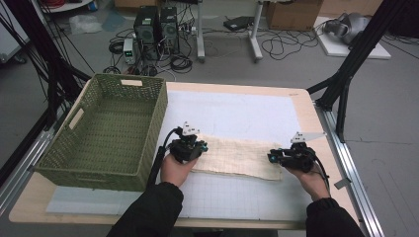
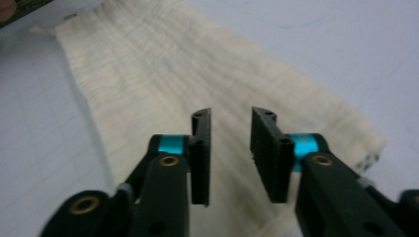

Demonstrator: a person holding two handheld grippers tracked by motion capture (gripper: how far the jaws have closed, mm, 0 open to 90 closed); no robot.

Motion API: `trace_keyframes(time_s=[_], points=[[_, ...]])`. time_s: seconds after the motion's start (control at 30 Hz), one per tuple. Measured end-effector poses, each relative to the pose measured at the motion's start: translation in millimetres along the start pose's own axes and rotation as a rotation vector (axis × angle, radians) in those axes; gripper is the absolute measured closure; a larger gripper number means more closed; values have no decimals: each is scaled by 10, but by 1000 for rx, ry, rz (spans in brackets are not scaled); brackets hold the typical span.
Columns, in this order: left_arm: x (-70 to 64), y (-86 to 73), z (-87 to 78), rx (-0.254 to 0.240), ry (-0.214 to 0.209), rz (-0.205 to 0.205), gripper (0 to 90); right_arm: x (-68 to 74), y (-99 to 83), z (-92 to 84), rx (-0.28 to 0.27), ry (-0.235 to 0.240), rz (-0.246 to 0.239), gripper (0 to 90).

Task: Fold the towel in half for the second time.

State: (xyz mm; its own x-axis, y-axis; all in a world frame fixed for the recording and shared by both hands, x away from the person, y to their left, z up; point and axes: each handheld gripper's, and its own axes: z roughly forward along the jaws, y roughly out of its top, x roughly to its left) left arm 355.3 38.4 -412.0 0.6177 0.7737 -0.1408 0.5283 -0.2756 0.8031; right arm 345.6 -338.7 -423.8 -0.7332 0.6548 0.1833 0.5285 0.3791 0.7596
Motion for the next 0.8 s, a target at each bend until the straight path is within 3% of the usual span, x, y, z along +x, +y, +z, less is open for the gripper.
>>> trace_keyframes(time_s=[0.07, 0.2, 0.27, 0.37, 0.4, 0.5, 0.7, 0.8], points=[[27, 50, 65, -9, 31, -16, 876, -37, 119, 95, 16, -1, -3, 773], [70, 34, 208, 47, 65, -13, 862, -128, 290, 280, 85, -45, -8, 804], [86, 4, 268, 80, 80, -4, 853, -185, 281, 346, 106, -42, 10, 820], [130, -33, 336, 130, 115, -22, 862, -249, 209, 401, 139, -17, 41, 841], [148, -52, 349, 136, 113, -31, 863, -267, 184, 393, 127, -14, 46, 849], [164, -62, 337, 132, 114, -43, 870, -319, 116, 331, 104, -27, 72, 859], [143, -59, 333, 131, 124, -22, 860, -428, -20, 171, 71, -70, 102, 861], [142, -29, 310, 82, 78, -44, 814, -421, 3, 164, 77, -64, 81, 784]])
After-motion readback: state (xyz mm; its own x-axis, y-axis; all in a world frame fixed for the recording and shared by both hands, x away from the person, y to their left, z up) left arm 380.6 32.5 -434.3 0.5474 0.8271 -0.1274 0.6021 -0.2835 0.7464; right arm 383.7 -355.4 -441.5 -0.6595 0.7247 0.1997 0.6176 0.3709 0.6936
